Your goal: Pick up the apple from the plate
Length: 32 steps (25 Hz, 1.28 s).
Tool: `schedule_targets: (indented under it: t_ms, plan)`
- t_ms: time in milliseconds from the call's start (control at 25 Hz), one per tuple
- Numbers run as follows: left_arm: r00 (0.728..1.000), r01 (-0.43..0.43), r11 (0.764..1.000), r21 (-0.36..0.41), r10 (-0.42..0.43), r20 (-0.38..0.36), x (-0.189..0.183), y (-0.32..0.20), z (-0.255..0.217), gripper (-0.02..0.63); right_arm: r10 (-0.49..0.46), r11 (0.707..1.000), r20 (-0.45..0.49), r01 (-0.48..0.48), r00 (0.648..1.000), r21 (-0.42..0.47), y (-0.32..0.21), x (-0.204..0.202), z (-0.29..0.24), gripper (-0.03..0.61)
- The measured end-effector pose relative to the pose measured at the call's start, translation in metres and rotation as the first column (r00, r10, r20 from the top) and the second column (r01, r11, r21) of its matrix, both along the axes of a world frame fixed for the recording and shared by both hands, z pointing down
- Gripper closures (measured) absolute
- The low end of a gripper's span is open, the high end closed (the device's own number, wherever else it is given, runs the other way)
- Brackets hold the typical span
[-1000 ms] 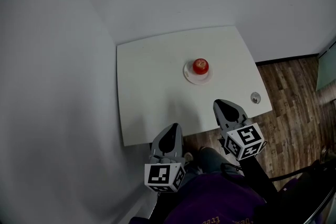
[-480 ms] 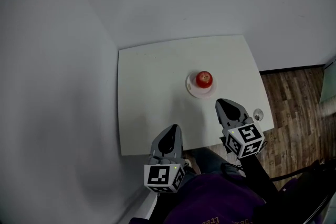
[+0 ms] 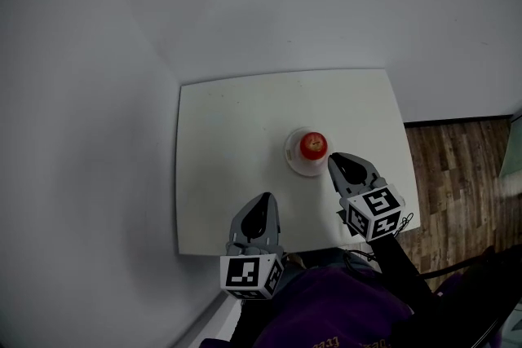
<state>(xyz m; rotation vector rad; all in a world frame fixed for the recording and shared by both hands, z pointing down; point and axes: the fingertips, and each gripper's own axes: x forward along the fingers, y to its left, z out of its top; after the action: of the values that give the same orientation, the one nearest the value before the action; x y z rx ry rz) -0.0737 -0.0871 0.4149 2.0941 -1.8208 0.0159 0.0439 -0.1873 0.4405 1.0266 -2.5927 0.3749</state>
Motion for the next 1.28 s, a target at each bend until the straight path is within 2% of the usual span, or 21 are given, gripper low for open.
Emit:
schedule_targets:
  t_ms: [120, 240, 480, 840, 1280]
  plan:
    - [1.0, 0.019, 1.0, -0.007, -0.019, -0.001, 0.001, -0.006, 0.003, 0.607, -0.023, 1.0, -0.01, 0.023, 1.0, -0.01, -0.011, 0.0, 0.007, 0.554]
    - [1.0, 0.02, 1.0, -0.017, -0.02, 0.011, 0.003, -0.012, 0.006, 0.607, -0.052, 0.998, -0.022, 0.051, 0.998, -0.025, -0.021, -0.003, 0.016, 0.5]
    - [0.999, 0.016, 0.999, -0.042, -0.014, 0.032, 0.001, -0.02, 0.008, 0.607, -0.089, 0.995, -0.062, 0.086, 0.994, -0.056, -0.034, -0.006, 0.032, 0.457]
    - [1.0, 0.015, 0.999, -0.029, -0.014, 0.026, -0.017, -0.033, 0.001, 0.607, -0.121, 0.986, -0.134, 0.104, 0.984, -0.128, -0.048, -0.016, 0.067, 0.374]
    - [1.0, -0.011, 1.0, -0.023, 0.012, 0.021, -0.037, -0.042, 0.006, 0.607, -0.158, 0.981, -0.234, 0.126, 0.959, -0.144, -0.058, -0.027, 0.099, 0.297]
